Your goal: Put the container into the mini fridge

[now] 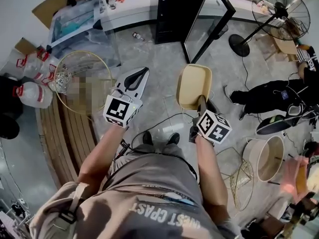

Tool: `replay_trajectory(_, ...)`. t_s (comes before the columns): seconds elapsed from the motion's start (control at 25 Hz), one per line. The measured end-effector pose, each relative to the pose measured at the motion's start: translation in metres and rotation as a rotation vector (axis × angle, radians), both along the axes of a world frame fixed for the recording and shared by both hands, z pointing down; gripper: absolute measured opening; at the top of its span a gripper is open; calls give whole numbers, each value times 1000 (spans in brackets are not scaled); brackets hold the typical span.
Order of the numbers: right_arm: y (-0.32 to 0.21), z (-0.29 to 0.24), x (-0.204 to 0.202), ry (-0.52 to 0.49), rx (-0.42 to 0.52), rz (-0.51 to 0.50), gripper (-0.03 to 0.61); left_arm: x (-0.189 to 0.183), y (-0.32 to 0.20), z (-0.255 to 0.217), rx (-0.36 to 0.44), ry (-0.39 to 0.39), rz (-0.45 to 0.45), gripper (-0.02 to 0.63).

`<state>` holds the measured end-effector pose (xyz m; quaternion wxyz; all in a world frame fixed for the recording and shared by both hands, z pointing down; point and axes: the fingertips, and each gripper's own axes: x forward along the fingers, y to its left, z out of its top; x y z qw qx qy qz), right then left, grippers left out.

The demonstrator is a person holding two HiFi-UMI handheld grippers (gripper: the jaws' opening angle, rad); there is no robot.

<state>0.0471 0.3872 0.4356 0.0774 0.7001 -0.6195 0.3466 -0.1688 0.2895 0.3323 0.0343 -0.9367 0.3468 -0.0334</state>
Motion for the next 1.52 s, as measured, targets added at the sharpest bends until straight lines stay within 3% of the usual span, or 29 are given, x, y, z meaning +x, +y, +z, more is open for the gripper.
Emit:
replay_trajectory(0.52,-44,9,0,-41,-3,-5,49,19,-39,14,-12,1,-38,15)
replay_trajectory(0.96,-110,30,48,-96,-7,-39,49,53,-93,25,-18,-56,-102,15)
replay_trajectory(1.52,-200,52,111,-126,-16,-152,48,111,-156,23,-4,-112,-221,15)
